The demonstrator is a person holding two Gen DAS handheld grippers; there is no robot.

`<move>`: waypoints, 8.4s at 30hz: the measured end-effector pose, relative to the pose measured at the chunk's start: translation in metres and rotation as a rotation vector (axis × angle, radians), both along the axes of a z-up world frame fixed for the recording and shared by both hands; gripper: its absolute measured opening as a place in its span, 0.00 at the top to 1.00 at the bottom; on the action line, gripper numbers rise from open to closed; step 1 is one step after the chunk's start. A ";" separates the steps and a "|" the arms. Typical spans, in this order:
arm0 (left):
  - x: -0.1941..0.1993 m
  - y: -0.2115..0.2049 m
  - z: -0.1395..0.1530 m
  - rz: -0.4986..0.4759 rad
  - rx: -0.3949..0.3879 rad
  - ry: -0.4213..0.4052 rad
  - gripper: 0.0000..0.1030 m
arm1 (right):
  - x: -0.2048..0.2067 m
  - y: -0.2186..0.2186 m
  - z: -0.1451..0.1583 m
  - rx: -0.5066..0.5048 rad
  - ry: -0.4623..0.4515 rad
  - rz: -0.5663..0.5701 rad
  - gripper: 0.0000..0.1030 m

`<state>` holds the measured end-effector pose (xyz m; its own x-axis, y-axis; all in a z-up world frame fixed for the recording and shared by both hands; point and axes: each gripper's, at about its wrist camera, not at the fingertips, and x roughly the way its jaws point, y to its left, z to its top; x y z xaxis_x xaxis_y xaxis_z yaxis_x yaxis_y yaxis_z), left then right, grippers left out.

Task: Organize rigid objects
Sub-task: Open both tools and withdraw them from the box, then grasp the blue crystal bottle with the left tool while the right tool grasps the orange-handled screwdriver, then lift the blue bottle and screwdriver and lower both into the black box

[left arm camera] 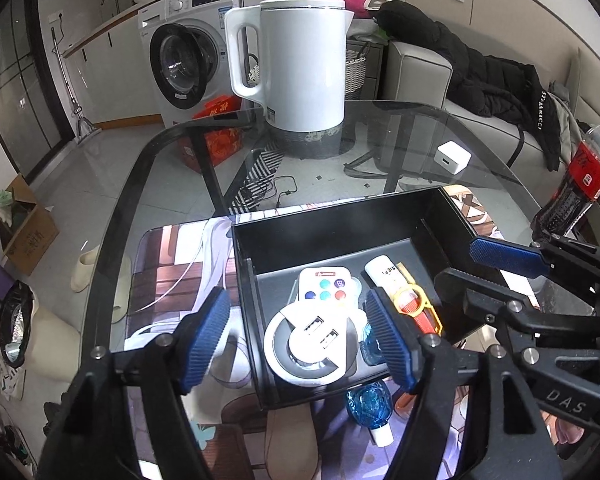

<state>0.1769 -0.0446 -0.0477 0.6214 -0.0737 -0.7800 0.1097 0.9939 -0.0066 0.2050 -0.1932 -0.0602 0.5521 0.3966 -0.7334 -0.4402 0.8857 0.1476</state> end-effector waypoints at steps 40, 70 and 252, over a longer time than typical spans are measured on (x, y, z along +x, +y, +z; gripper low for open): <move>-0.066 -0.019 -0.035 -0.194 0.000 0.163 0.27 | -0.048 -0.035 -0.021 -0.066 0.092 0.109 0.54; -0.065 -0.008 -0.057 -0.180 -0.003 0.265 0.77 | -0.051 0.006 -0.038 -0.111 0.149 0.240 0.54; 0.005 -0.010 -0.010 -0.017 -0.039 0.041 0.72 | -0.001 0.012 -0.009 -0.046 0.002 -0.001 0.74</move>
